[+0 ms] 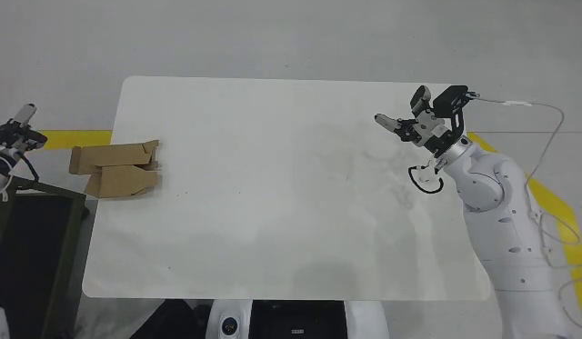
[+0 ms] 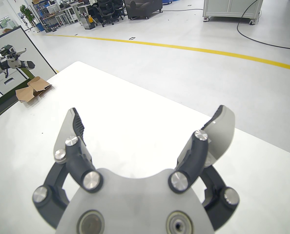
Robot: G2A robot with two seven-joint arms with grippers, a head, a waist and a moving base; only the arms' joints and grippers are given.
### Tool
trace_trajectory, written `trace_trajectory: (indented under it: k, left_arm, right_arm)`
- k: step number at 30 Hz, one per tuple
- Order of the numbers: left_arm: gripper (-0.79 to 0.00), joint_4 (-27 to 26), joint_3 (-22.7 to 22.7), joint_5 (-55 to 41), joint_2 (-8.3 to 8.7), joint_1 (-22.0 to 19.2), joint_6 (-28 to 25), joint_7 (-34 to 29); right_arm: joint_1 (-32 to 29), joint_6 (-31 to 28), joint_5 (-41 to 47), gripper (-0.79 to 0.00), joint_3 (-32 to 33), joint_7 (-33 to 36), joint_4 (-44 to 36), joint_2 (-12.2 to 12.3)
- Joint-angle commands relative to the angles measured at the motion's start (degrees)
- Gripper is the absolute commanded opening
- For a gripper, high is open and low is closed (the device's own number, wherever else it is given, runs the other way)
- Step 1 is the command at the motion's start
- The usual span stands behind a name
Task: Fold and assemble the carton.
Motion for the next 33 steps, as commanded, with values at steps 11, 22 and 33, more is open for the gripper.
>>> trace_trajectory:
  k: [11, 22, 33]
  left_arm:
    - [0.0, 1.89, 0.89, -1.59, -0.57, 3.0, 2.72, -4.43]
    - [-0.018, -0.19, 1.78, -5.51, -1.91, 8.11, 4.18, -7.31]
    - [-0.785, -3.19, 0.31, -10.51, -2.36, 11.97, 5.87, -8.99]
  right_arm:
    - [0.0, 0.0, 0.0, 0.0, 0.0, 0.0, 0.0, 0.0]
    - [0.0, 0.0, 0.0, 0.0, 0.0, 0.0, 0.0, 0.0]
    - [0.0, 0.0, 0.0, 0.0, 0.0, 0.0, 0.0, 0.0]
